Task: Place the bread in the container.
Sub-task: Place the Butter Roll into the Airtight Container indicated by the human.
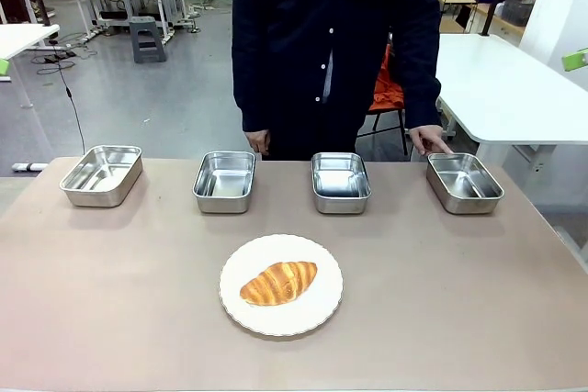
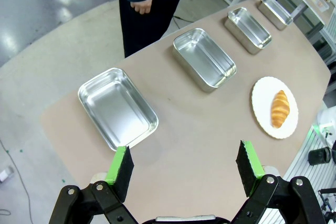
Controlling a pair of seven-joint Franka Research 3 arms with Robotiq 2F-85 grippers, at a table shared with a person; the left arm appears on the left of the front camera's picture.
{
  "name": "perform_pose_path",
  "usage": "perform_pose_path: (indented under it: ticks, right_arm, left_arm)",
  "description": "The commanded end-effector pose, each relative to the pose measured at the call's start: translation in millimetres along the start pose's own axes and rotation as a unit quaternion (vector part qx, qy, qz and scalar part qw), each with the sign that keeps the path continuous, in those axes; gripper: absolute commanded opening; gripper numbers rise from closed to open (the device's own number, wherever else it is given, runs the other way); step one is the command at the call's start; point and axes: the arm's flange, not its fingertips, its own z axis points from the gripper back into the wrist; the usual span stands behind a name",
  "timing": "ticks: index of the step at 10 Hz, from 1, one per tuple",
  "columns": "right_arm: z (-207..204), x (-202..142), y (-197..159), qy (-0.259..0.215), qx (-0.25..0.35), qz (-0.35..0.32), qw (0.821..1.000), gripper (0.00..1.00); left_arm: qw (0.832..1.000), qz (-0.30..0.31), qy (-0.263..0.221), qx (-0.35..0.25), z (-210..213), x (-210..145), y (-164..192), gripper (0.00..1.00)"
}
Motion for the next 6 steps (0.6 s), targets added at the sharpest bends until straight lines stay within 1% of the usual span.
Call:
perform_pose_path:
  ticks: [1,6]
  right_arm:
    - [-1.7,1.0,-2.1,-0.012,0.005,0.009,1.0,1.0]
    - [-1.7,1.0,-2.1,-0.012,0.005,0.009,1.0,1.0]
  left_arm:
    - [1.0,-0.002,-0.005,-0.004,1.8,-1.5,1.0,1.0]
    - [1.0,-0.002,-0.005,-0.004,1.8,-1.5,1.0,1.0]
